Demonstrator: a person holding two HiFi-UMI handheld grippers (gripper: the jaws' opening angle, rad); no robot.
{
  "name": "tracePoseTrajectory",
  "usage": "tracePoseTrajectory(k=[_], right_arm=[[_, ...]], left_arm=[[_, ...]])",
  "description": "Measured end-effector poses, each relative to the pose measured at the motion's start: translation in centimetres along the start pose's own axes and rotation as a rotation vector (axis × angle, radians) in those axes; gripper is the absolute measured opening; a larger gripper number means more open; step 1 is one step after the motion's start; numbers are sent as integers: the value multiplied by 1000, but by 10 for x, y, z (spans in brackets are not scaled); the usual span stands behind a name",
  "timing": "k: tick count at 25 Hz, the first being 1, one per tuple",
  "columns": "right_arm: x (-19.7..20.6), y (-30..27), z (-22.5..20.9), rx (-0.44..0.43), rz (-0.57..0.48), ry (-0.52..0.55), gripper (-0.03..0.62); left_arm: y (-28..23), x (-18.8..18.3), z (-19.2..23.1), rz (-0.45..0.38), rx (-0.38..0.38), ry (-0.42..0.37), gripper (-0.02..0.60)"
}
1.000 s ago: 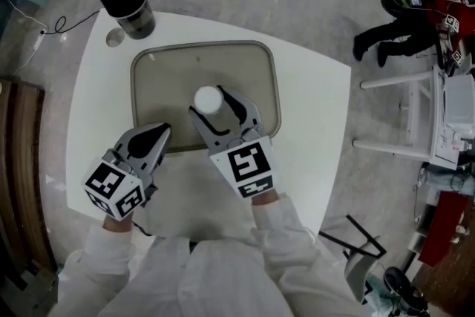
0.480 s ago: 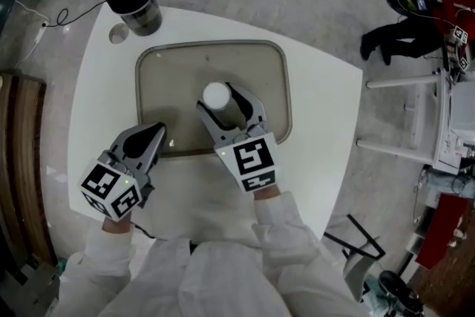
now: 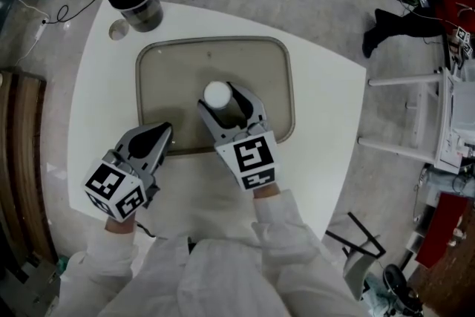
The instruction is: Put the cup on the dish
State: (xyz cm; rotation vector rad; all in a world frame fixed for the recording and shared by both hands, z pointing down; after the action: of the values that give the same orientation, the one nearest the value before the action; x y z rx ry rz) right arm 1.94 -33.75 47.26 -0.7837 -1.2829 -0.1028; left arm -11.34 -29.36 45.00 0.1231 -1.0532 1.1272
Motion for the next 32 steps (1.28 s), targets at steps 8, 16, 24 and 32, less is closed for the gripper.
tracePoseTrajectory(k=[8, 16, 24, 32], right_arm=[[5, -1, -3, -9, -25, -68, 261], [8, 0, -2, 28, -13, -104, 261], [8, 7, 0, 34, -28, -153, 273], [4, 38, 0, 59, -52, -133, 273]], left_arm=[[-3, 4, 1, 13, 14, 8, 8], [-4, 6, -5, 15, 30, 3, 8], [1, 4, -11, 10, 36, -14, 8], [9, 4, -36, -15, 25, -44, 8]])
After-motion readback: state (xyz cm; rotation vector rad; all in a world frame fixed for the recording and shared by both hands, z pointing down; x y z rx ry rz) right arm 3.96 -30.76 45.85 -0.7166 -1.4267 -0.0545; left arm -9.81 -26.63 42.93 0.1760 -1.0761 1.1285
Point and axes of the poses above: the fingertips, and each gripper's own axes: y backward along the fingers, z to its left, x out of its underside, the point moved 4 cm from there along y, backward along the fingers, and after that the axes turned 8 degrees about y, right-handed, at the moved point
